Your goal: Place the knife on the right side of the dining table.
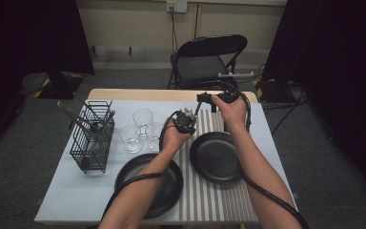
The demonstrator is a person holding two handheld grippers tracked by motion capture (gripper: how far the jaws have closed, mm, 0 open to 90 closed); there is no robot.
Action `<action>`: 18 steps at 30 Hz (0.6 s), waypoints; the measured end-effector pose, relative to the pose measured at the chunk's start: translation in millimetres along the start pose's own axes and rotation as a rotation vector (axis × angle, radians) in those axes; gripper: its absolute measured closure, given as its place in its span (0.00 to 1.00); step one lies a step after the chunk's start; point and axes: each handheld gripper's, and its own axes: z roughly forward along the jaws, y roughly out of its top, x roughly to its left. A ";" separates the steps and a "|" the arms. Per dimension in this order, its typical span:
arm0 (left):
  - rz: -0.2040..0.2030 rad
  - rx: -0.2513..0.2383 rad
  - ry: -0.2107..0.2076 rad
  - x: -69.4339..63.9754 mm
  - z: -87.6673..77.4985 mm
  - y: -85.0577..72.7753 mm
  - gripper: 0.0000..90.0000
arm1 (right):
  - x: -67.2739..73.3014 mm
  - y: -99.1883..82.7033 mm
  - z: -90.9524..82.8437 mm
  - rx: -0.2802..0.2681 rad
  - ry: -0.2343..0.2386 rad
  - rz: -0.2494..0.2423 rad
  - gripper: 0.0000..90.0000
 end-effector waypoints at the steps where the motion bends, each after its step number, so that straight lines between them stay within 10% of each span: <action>1: 0.004 0.000 0.008 0.1 -0.4 0.0 0.97 | 0.1 0.3 -0.1 0.000 -0.002 -0.001 0.82; 18: -0.018 0.001 -0.006 0.6 -3.6 -4.4 0.96 | -1.2 -1.1 -1.4 0.004 -0.008 0.009 0.82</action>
